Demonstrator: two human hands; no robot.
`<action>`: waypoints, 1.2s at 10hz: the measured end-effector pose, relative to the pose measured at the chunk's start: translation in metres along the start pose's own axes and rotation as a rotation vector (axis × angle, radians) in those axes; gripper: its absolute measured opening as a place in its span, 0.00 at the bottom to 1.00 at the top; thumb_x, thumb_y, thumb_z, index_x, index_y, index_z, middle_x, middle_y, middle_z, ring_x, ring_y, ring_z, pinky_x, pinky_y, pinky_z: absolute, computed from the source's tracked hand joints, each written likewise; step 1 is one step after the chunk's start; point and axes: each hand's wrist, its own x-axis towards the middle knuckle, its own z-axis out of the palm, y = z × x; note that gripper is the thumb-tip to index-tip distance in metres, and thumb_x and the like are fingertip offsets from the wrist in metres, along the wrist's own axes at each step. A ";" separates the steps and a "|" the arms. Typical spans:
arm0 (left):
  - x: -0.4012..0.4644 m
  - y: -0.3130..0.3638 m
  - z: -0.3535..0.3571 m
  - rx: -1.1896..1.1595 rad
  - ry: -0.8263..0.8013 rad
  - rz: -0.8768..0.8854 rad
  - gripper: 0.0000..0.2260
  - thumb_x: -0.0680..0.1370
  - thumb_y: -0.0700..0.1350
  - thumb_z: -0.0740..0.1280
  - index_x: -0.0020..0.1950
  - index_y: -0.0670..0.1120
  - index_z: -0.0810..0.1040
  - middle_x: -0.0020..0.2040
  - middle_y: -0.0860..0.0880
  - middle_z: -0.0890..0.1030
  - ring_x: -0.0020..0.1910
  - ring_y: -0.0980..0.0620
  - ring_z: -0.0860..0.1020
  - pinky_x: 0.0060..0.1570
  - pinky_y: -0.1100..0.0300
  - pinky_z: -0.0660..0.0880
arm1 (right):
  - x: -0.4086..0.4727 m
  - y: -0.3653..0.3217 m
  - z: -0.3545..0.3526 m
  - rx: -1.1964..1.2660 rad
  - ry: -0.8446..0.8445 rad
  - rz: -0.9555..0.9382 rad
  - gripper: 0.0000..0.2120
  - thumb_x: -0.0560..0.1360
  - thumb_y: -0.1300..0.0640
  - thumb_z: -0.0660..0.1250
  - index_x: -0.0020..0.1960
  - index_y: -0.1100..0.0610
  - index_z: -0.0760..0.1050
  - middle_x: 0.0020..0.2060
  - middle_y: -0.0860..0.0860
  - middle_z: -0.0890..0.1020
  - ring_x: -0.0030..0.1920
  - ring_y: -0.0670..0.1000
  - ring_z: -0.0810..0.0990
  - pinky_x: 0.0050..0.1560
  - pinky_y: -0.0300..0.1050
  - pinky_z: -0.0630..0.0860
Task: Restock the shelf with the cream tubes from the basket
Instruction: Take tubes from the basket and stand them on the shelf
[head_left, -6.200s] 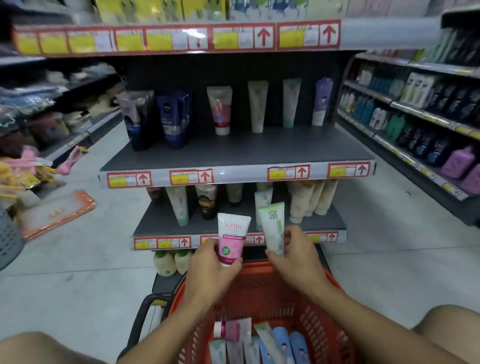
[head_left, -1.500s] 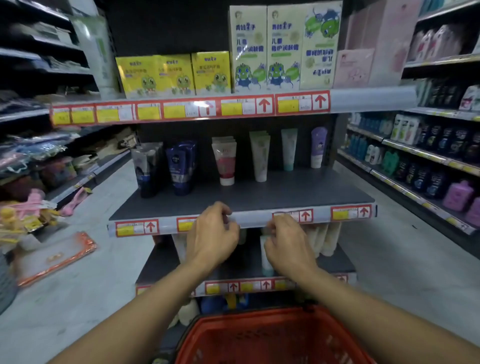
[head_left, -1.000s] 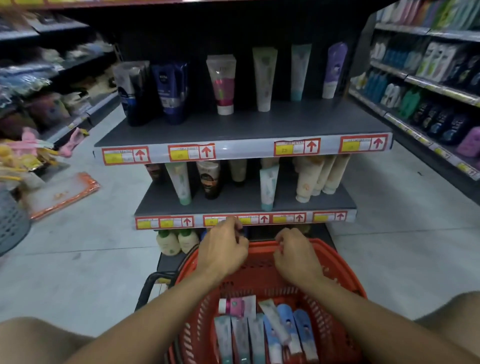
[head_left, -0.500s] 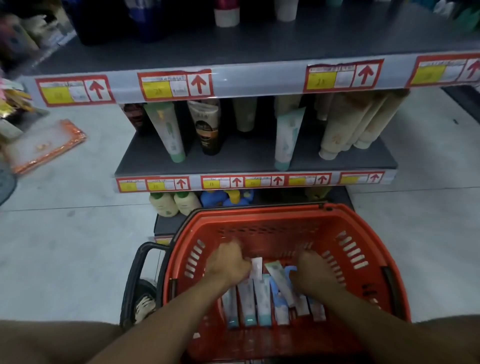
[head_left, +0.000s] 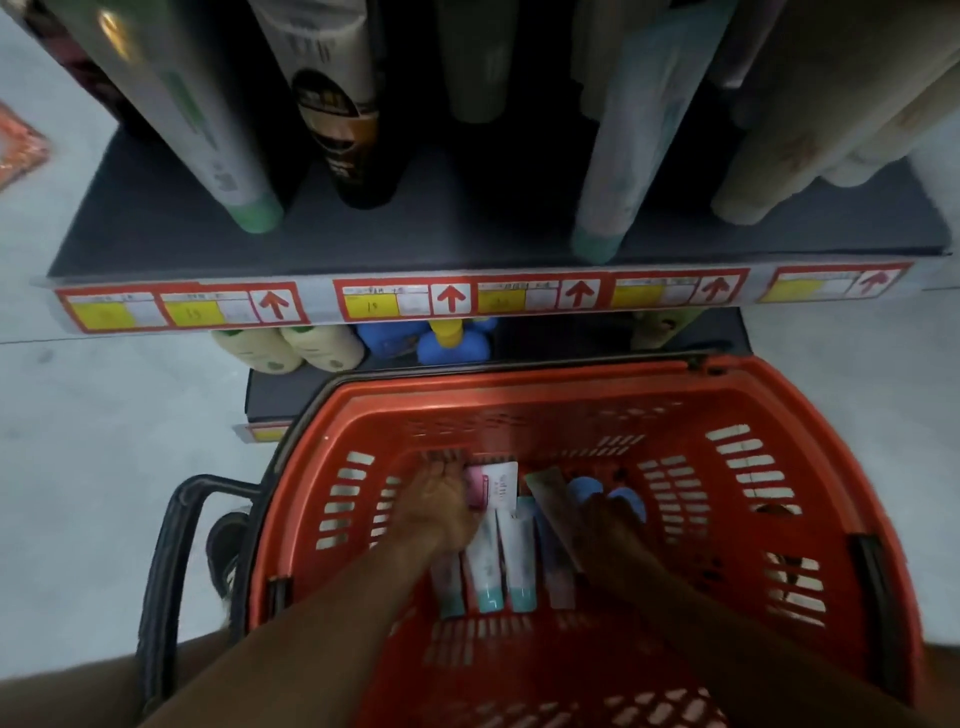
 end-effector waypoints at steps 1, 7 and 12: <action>0.003 -0.009 0.020 0.101 0.017 -0.006 0.31 0.79 0.58 0.66 0.79 0.49 0.64 0.77 0.47 0.67 0.75 0.43 0.67 0.76 0.47 0.63 | 0.014 -0.002 0.012 -0.025 -0.047 0.057 0.21 0.79 0.52 0.66 0.69 0.58 0.70 0.64 0.60 0.75 0.62 0.62 0.76 0.61 0.56 0.75; 0.013 -0.008 0.030 0.208 -0.048 -0.092 0.29 0.78 0.68 0.65 0.69 0.48 0.74 0.66 0.46 0.79 0.64 0.45 0.79 0.62 0.53 0.76 | 0.022 0.008 0.042 0.045 0.005 0.129 0.30 0.79 0.29 0.50 0.76 0.40 0.63 0.71 0.50 0.72 0.71 0.58 0.69 0.70 0.57 0.64; -0.041 0.013 0.008 0.025 0.008 -0.171 0.28 0.65 0.64 0.77 0.57 0.50 0.79 0.55 0.49 0.83 0.54 0.48 0.82 0.50 0.57 0.80 | -0.024 0.012 -0.015 0.101 -0.019 0.040 0.37 0.73 0.52 0.73 0.76 0.54 0.59 0.70 0.57 0.67 0.70 0.60 0.71 0.69 0.51 0.72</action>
